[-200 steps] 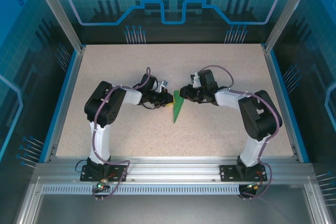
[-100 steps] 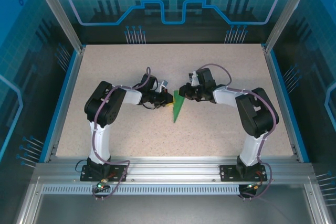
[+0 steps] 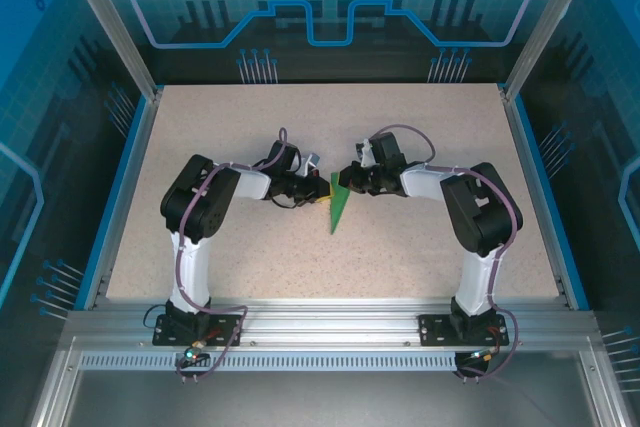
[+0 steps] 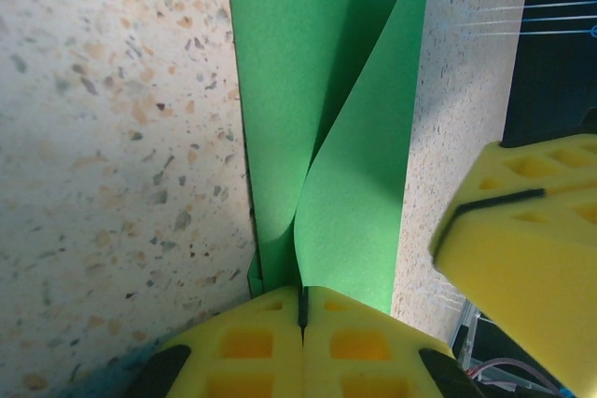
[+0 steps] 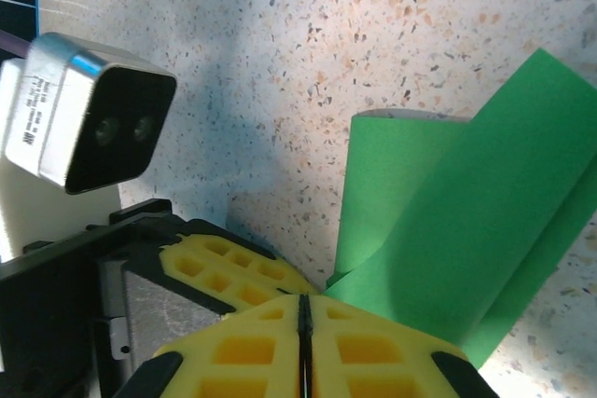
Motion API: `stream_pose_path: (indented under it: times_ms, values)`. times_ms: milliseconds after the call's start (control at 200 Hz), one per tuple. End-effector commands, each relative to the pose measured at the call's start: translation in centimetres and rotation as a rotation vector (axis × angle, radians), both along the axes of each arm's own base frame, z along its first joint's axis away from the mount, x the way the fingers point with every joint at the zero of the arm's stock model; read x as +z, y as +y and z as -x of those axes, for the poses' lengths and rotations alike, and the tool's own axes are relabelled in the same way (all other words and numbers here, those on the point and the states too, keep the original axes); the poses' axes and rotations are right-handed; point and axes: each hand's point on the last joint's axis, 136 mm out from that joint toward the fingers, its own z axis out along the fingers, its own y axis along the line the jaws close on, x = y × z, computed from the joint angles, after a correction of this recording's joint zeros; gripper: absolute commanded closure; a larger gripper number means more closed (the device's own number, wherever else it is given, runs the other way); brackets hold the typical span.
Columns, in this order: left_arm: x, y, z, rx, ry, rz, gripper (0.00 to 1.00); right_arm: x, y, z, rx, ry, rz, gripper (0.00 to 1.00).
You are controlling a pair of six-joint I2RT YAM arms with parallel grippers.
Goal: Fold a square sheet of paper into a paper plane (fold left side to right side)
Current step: Fold the wing for the fifth time at the center of the table.
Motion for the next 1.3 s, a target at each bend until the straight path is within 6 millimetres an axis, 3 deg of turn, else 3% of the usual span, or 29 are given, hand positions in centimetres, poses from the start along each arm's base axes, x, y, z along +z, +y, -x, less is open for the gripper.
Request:
stream_pose_path:
  times_ms: [0, 975, 1241, 1296]
  values:
    - [-2.7, 1.7, 0.7, 0.033, 0.038, -0.127, 1.00, -0.4, 0.5, 0.1, 0.021, 0.009, 0.010, 0.89]
    - [-4.2, 3.1, 1.3, 0.069, 0.059, -0.206, 1.00, -3.7, -0.2, 0.2, 0.022, 0.077, 0.091, 0.90]
    - [-2.9, 2.8, 0.9, 0.065, 0.034, -0.183, 1.00, -5.5, -1.2, 1.2, 0.005, 0.150, 0.148, 0.90]
    - [-2.2, 2.7, 0.8, 0.063, 0.022, -0.177, 0.95, -6.0, -1.4, 1.5, 0.003, 0.167, 0.155, 0.90]
